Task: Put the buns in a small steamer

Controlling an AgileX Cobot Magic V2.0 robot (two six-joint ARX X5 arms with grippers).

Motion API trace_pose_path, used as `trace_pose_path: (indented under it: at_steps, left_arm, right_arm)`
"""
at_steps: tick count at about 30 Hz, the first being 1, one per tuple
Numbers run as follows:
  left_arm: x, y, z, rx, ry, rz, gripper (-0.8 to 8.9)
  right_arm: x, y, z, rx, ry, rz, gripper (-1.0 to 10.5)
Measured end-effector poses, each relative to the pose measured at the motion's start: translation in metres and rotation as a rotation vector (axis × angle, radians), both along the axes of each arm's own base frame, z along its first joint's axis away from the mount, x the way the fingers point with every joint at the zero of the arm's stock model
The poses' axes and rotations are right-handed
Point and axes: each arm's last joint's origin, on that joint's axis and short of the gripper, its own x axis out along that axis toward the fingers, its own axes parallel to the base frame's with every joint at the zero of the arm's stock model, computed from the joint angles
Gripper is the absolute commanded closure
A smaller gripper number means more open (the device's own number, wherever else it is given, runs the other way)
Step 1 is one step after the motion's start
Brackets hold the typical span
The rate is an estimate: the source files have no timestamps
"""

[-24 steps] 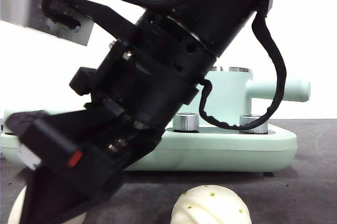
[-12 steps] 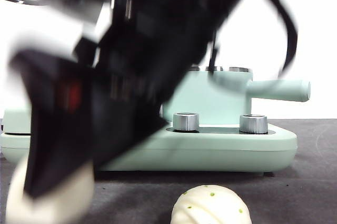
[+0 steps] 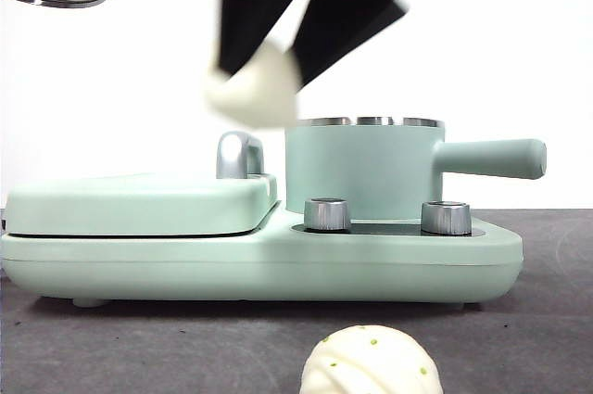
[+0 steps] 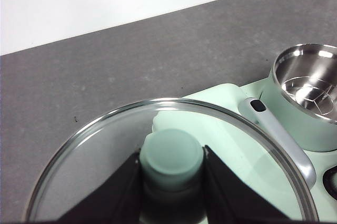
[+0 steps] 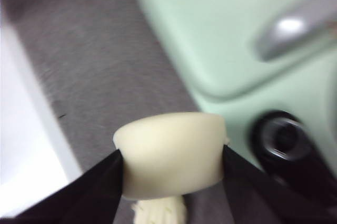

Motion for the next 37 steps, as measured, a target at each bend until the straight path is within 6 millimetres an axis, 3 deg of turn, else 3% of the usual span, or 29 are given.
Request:
trace_pose_path:
  at_steps: [6,11,15,25,30,34,37]
  left_arm:
    - [0.002,0.000,-0.001,0.002,0.006,-0.001,7.98]
    - [0.003,-0.001,-0.001,0.003,0.010,-0.001,7.98]
    - [0.005,-0.001,-0.003,0.004,0.017,-0.001,7.98]
    - [0.007,-0.001,-0.004,0.006,0.025,-0.001,7.98]
    - [0.009,-0.002,-0.005,0.007,0.033,-0.001,7.98]
    - [0.010,-0.002,-0.005,0.008,0.035,-0.001,7.98]
    - [0.013,-0.003,-0.007,0.010,0.045,-0.001,7.97]
  right_arm:
    - [0.037,-0.026,0.044,0.058,-0.027,-0.169,6.8]
    - [0.077,-0.039,0.054,0.095,-0.027,-0.268,6.8]
    - [0.110,-0.042,0.045,0.065,-0.017,-0.324,6.8]
    - [0.168,-0.031,-0.005,0.018,0.005,-0.368,6.8]
    - [0.182,-0.032,-0.020,0.009,0.010,-0.386,6.7]
    - [0.187,-0.034,-0.022,0.021,-0.004,-0.396,5.3]
    - [0.188,-0.034,-0.022,0.022,-0.003,-0.397,5.3]
